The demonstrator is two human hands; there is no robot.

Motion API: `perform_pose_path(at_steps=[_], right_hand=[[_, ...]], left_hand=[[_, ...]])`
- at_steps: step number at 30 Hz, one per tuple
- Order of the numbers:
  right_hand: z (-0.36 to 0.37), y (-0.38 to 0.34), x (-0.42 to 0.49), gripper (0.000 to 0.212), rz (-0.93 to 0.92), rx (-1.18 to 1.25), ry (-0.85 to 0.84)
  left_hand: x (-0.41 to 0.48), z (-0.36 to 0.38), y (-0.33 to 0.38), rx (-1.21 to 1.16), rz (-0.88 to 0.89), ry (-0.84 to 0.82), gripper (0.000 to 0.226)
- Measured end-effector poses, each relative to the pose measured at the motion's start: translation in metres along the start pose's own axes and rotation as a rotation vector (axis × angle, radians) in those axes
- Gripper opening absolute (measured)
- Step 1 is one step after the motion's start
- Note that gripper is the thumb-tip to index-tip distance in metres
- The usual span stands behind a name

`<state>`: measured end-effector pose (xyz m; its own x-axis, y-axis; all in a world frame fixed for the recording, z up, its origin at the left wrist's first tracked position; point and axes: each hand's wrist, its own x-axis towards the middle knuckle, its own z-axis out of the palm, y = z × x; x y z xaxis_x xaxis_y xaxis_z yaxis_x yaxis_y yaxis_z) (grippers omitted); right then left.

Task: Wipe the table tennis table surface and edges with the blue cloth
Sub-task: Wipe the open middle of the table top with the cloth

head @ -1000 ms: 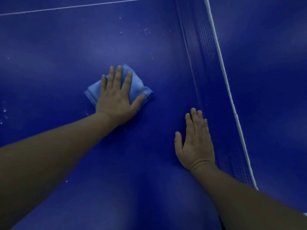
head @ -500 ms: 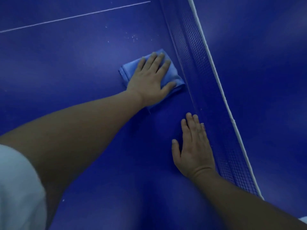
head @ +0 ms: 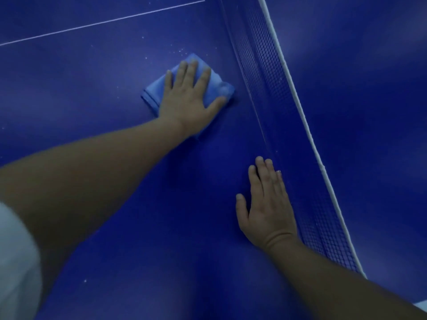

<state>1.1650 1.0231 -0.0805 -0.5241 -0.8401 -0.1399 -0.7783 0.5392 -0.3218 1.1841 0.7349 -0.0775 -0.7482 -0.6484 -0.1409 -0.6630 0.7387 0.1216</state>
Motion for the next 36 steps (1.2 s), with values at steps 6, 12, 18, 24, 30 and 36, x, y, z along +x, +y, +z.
perform_pose_path(at_steps=[6,12,18,24,30,36], right_hand=[[-0.002,-0.001,0.002,0.065,0.007,-0.026,-0.026],[-0.007,-0.019,0.013,0.064,0.065,0.012,-0.005],[-0.011,-0.050,0.134,0.068,0.010,0.002,0.005],[-0.016,-0.035,0.191,0.071,0.018,-0.035,0.045],[-0.011,-0.031,0.191,0.067,0.000,0.008,0.096],[-0.010,-0.030,0.192,0.065,-0.006,-0.008,0.118]], left_hand=[[-0.117,0.022,-0.038,0.057,0.553,0.019,0.084],[-0.087,0.012,-0.085,0.021,-0.217,0.116,0.088],[-0.118,0.025,-0.078,0.025,0.311,0.117,0.080],[-0.067,0.005,-0.103,0.023,-0.024,0.131,0.083],[-0.054,0.001,-0.122,0.102,0.723,0.026,0.076],[0.075,-0.018,-0.085,0.010,0.039,0.048,0.078]])
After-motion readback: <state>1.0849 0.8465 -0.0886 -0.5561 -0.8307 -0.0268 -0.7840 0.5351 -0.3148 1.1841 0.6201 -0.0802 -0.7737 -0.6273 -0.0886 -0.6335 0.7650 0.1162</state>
